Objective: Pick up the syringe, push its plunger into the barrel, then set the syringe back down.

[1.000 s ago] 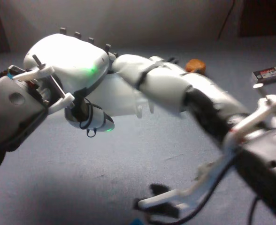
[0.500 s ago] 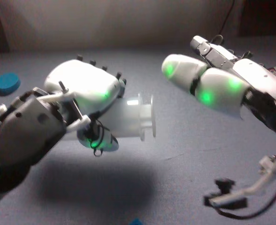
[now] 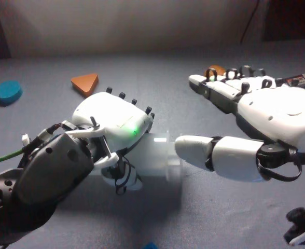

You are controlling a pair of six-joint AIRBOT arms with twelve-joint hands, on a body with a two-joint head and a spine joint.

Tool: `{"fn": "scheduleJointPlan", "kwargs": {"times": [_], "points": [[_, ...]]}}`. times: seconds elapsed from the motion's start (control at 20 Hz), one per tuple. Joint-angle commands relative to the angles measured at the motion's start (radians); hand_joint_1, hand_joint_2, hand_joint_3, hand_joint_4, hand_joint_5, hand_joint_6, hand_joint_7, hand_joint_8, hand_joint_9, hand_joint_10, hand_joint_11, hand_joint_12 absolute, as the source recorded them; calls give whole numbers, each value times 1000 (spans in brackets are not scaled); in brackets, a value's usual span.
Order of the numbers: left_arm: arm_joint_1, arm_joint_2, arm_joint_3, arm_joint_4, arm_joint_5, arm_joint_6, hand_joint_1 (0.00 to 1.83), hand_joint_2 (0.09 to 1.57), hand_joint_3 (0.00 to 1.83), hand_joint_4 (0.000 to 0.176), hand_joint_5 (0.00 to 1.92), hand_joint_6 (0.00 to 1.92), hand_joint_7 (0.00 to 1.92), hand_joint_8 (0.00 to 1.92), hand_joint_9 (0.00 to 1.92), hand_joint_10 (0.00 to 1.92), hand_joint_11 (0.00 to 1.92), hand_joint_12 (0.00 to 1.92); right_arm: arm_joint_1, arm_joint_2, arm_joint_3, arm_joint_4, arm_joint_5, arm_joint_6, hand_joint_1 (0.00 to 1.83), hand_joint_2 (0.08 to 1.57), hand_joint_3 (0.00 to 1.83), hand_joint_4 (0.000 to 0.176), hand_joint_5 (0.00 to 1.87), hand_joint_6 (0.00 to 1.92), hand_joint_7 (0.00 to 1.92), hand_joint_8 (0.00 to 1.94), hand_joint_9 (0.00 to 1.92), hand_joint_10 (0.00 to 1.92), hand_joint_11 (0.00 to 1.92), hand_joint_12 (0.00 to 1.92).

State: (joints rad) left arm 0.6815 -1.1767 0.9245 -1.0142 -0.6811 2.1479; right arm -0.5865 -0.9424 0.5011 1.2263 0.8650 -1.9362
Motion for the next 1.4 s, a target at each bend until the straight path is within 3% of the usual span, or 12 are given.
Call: {"fn": "scheduleJointPlan", "kwargs": {"times": [0.0, 0.1, 0.35, 0.45, 0.5, 0.55, 0.6, 0.65, 0.7, 1.0, 1.3, 1.35], "points": [[-6, -5, 6, 62, -80, 9, 1367, 1151, 0, 0, 827, 1011, 975, 1058, 807, 1377, 763, 1216, 26, -6, 2, -20, 96, -38, 32, 1066, 0, 108, 26, 0, 72, 0, 27, 0, 0, 630], [-4, -8, 13, 62, -73, 9, 1367, 1150, 0, 0, 832, 1011, 978, 1058, 800, 1377, 764, 1217, 53, -17, 2, 95, 154, -124, 31, 1067, 0, 108, 40, 6, 85, 5, 29, 1, 0, 628], [-4, -15, 28, 62, -55, 9, 1367, 1148, 0, 0, 838, 1004, 972, 1040, 819, 1379, 771, 1278, 65, -15, -1, 106, 174, -174, 32, 1066, 0, 108, 25, 2, 74, 1, 24, 1, 0, 607], [-5, -16, 28, 62, -53, 9, 1362, 1149, 1, 0, 840, 1075, 957, 1024, 814, 1357, 770, 1210, 70, -14, -8, 99, 185, -191, 34, 1066, 0, 108, 27, 3, 72, 1, 18, 0, 0, 607], [-5, -16, 27, 61, -52, 9, 1224, 1165, 0, 0, 840, 1137, 928, 1109, 784, 856, 727, 1127, 69, -14, -12, 77, 195, -192, 47, 1061, 0, 108, 37, 6, 80, 3, 18, 0, 0, 607], [-5, -17, 26, 61, -52, 9, 1098, 1183, 1, 0, 835, 1188, 861, 523, 785, 475, 632, 993, 67, -14, -16, 60, 203, -192, 50, 1060, 0, 108, 42, 5, 84, 3, 19, 1, 0, 621], [-6, -17, 26, 61, -52, 9, 949, 1141, 0, 0, 748, 498, 856, 238, 766, 260, 551, 880, 66, -14, -19, 50, 208, -196, 48, 1060, 0, 108, 42, 3, 88, 3, 34, 5, 0, 676], [-6, -17, 26, 61, -52, 9, 858, 1112, 0, 0, 769, 178, 856, 86, 757, 119, 511, 793, 66, -14, -21, 49, 209, -196, 48, 1060, 0, 107, 42, 3, 90, 3, 39, 6, 0, 688], [-7, -17, 25, 61, -53, 8, 766, 1076, 0, 0, 711, 48, 773, 18, 690, 37, 434, 731, 67, -14, -22, 49, 211, -197, 50, 1059, 0, 107, 41, 2, 91, 2, 42, 5, 0, 710], [-13, -19, 20, 61, -62, 6, 514, 933, 0, 0, 270, 0, 266, 0, 214, 0, 9, 743, 66, -14, -23, 48, 216, -198, 45, 1061, 0, 107, 41, 0, 94, 0, 44, 1, 0, 647], [-30, -12, 14, 61, -61, 6, 472, 915, 0, 0, 140, 0, 101, 2, 116, 0, 0, 555, 60, -18, -23, 48, 218, -197, 55, 1057, 0, 107, 49, 2, 107, 3, 53, 3, 0, 663], [-34, -6, 9, 61, -61, 6, 481, 914, 0, 23, 114, 0, 76, 0, 98, 0, 0, 519, 59, -18, -23, 48, 217, -197, 58, 1056, 0, 107, 64, 5, 120, 4, 61, 4, 0, 702]]}}
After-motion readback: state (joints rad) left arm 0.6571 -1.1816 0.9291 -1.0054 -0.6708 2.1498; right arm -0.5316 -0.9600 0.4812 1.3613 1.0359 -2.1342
